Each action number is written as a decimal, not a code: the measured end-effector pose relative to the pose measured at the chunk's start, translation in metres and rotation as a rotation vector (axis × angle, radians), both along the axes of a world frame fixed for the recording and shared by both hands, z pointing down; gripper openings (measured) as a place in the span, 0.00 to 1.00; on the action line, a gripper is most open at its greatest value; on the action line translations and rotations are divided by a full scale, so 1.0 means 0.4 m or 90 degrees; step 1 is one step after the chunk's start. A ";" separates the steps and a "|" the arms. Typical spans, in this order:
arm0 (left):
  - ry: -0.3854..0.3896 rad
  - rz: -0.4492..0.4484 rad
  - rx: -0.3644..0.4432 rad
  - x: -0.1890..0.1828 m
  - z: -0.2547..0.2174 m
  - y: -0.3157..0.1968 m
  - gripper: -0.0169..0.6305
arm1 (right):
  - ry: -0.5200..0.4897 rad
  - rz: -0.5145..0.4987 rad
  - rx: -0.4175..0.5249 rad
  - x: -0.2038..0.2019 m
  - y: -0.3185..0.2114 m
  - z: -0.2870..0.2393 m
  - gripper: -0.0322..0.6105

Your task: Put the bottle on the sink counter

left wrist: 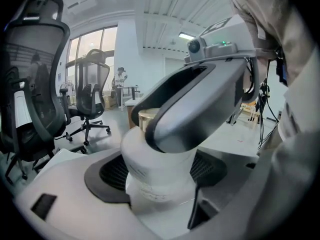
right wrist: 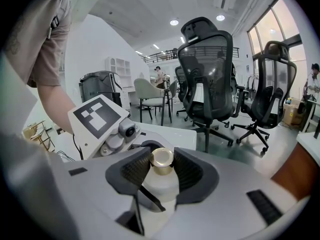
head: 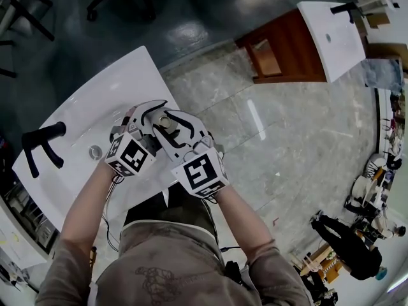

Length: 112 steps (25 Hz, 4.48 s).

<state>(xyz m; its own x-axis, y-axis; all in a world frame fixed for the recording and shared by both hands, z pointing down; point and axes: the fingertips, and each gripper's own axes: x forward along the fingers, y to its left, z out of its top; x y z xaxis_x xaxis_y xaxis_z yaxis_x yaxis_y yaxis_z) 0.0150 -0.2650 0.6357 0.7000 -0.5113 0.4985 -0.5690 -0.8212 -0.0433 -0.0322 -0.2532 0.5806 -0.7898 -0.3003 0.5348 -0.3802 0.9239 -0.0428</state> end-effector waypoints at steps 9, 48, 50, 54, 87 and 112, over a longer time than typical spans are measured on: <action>0.013 -0.030 0.005 -0.042 -0.011 0.019 0.53 | -0.019 0.011 0.004 -0.012 -0.004 0.000 0.29; 0.070 -0.228 0.084 -0.239 -0.387 0.103 0.17 | -0.134 0.167 0.126 0.116 0.003 -0.388 0.25; 0.077 -0.241 0.101 -0.246 -0.436 0.105 0.14 | -0.143 0.172 0.141 0.125 0.014 -0.435 0.24; 0.087 -0.263 0.137 -0.253 -0.533 0.112 0.10 | -0.170 0.181 0.166 0.138 0.038 -0.532 0.21; 0.137 -0.326 0.304 -0.219 -0.944 0.255 0.07 | -0.264 0.210 0.273 0.258 0.242 -0.876 0.11; 0.106 -0.338 0.255 -0.188 -0.857 0.300 0.07 | -0.265 0.184 0.236 0.239 0.247 -0.822 0.10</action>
